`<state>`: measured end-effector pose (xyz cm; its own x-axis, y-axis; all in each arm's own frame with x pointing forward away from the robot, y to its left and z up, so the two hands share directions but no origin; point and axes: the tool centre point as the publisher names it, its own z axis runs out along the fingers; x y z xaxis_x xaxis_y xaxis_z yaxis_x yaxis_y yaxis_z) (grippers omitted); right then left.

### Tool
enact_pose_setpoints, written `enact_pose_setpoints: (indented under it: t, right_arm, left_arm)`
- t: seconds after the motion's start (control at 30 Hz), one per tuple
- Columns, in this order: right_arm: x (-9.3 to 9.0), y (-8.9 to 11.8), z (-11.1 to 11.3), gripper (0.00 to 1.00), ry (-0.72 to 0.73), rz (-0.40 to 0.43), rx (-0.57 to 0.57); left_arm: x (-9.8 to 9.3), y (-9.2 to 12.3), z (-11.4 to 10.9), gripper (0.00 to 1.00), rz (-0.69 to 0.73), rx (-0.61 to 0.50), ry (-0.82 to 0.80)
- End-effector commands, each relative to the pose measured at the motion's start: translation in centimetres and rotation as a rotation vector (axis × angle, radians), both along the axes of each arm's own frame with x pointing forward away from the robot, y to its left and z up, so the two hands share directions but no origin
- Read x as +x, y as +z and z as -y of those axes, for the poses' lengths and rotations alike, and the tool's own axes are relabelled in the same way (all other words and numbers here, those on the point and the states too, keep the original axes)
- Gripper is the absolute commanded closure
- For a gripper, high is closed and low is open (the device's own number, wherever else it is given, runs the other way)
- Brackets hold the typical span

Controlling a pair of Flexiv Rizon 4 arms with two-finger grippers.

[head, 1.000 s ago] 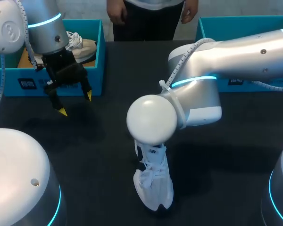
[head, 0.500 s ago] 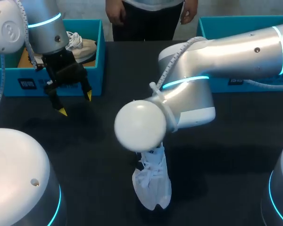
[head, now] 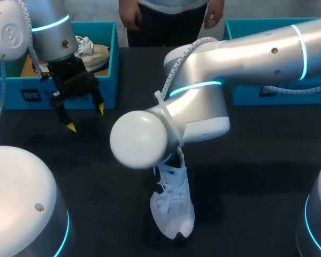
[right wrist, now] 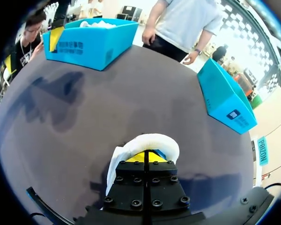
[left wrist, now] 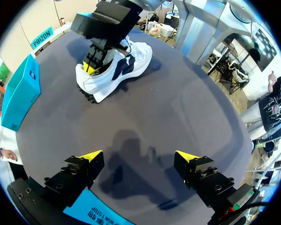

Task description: Take the shoe out of the shoebox, open the shoe tongue, remove and reinsert the insole, then place the shoe into the shoebox

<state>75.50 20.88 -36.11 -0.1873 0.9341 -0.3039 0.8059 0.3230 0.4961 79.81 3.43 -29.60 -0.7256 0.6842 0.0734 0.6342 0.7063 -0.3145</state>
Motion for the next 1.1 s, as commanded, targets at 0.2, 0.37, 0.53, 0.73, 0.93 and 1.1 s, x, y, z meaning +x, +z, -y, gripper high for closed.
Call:
enact_pose_setpoints:
  t: [0.2, 0.37, 0.53, 0.73, 0.93, 1.1]
  right_arm:
    - [-0.7, -1.7, 1.8, 1.00, -0.055, 0.012, 0.041]
    - [-0.7, -3.0, 2.4, 1.00, -0.076, -0.003, 0.059]
    - [-0.4, -4.7, 2.1, 1.00, -0.069, -0.037, 0.084]
    - [-0.2, -6.3, 1.3, 1.00, -0.047, -0.080, 0.117]
    - [-1.2, -6.5, 0.7, 1.00, -0.031, -0.118, 0.126]
    - [-2.5, -6.4, 0.8, 1.00, -0.046, -0.167, 0.124]
  left_arm:
    - [-0.1, 0.0, 0.0, 0.00, 0.002, 0.002, 0.000]
    - [-0.1, 0.0, 0.0, 0.00, 0.002, 0.002, 0.000]
    - [-0.1, 0.0, 0.0, 0.00, 0.002, 0.002, 0.000]
    - [-0.1, 0.0, 0.0, 0.00, 0.002, 0.002, 0.000]
    - [-0.1, 0.0, 0.0, 0.00, 0.002, 0.002, 0.000]
    - [-0.1, 0.0, 0.0, 0.00, 0.002, 0.002, 0.000]
